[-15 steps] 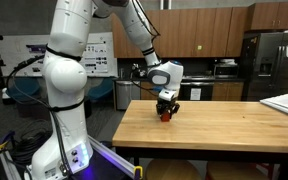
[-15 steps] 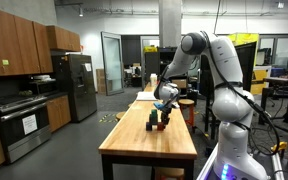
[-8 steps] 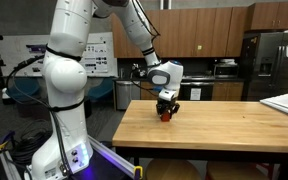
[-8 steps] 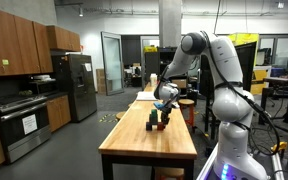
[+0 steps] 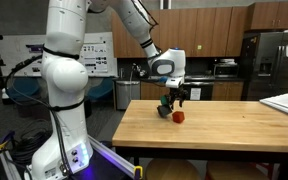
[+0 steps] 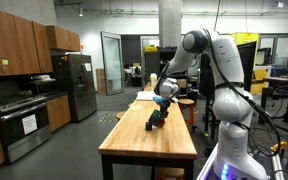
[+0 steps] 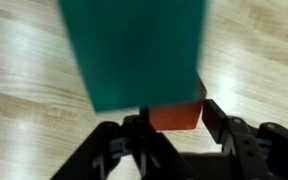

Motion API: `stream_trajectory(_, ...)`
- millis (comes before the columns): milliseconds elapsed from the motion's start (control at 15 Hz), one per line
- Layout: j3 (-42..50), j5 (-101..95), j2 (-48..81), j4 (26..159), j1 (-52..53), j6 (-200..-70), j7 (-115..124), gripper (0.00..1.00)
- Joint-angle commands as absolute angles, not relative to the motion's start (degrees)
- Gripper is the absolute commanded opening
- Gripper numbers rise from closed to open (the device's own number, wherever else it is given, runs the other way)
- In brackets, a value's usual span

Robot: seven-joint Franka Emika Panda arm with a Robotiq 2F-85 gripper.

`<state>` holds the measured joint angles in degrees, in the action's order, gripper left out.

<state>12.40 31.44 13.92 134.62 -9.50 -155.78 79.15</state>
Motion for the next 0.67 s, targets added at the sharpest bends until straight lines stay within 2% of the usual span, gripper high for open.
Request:
stream_trajectory(0,14.42,22.22,2.99,138.01,-6.53,-159.65,84.97,0.33)
stream_trajectory(333,13.14,3.62,-5.90,137.20,-4.74,-157.85,97.27,0.33)
stream_trajectory(600,8.49,1.82,-7.92,136.15,-7.44,-155.82,98.88,0.33)
